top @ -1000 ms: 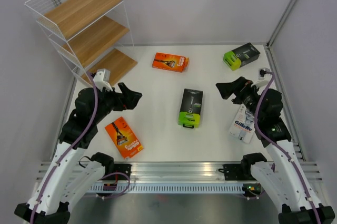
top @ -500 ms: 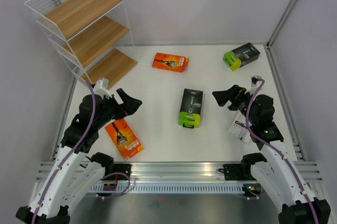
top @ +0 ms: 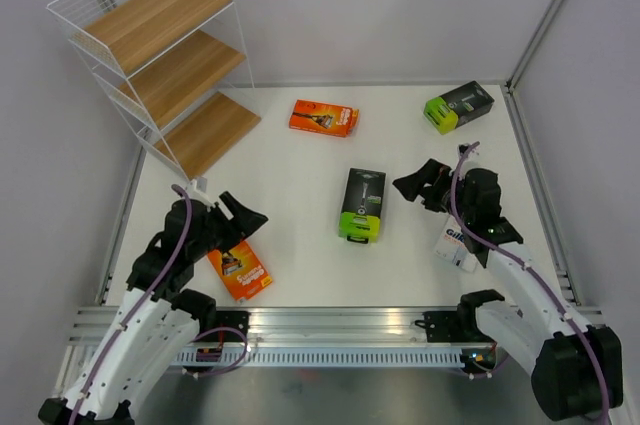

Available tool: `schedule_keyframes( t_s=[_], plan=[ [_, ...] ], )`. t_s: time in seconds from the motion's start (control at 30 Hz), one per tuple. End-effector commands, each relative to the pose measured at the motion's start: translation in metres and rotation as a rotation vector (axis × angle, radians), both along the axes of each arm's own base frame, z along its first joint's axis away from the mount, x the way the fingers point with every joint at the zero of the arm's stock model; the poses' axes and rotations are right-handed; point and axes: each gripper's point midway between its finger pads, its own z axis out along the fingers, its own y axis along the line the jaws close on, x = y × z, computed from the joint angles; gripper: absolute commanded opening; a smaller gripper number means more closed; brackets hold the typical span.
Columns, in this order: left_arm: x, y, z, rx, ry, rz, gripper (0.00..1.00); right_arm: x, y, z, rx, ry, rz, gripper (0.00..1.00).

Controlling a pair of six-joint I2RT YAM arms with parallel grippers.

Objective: Place and organize the shaving razors onto the shelf

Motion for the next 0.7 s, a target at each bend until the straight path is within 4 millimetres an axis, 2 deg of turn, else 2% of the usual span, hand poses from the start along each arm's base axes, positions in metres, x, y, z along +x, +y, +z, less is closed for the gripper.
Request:
schedule_keyframes(
  t_s=[0.0, 0.07, 0.13, 0.2, 0.27, 0.3, 0.37, 0.47, 0.53, 0.67],
  plan=[
    [-0.01, 0.0, -0.015, -0.063, 0.119, 0.072, 0.74, -0.006, 0.019, 0.004, -0.039, 0.004, 0.082, 0.98],
    [-0.008, 0.01, -0.018, -0.03, 0.128, 0.122, 0.74, -0.007, 0.026, 0.001, -0.045, 0.014, 0.079, 0.98],
    [-0.008, 0.018, -0.027, 0.02, 0.158, 0.149, 0.75, -0.015, 0.047, -0.001, -0.021, 0.031, 0.132, 0.98],
    [-0.005, 0.017, -0.032, 0.046, 0.168, 0.137, 0.76, -0.023, 0.065, -0.009, 0.006, 0.084, 0.168, 0.97],
    [-0.003, 0.011, -0.032, 0.067, 0.151, 0.076, 0.76, -0.025, 0.07, -0.02, -0.022, 0.13, 0.163, 0.94],
    [-0.002, 0.004, -0.033, 0.055, 0.162, 0.039, 0.76, -0.035, 0.074, -0.03, -0.067, 0.18, 0.182, 0.93],
    [-0.002, -0.009, -0.03, 0.047, 0.141, -0.038, 0.75, -0.034, 0.07, -0.04, -0.132, 0.199, 0.148, 0.93],
    [-0.001, -0.031, -0.021, 0.043, 0.097, -0.123, 0.74, -0.033, 0.07, -0.042, -0.176, 0.202, 0.136, 0.91],
    [0.004, -0.042, -0.016, 0.055, 0.064, -0.14, 0.73, -0.027, 0.061, -0.043, -0.225, 0.206, 0.092, 0.9],
    [0.001, -0.07, -0.026, 0.043, 0.097, -0.205, 0.72, -0.02, 0.059, -0.039, -0.27, 0.176, 0.094, 0.9]
  ],
)
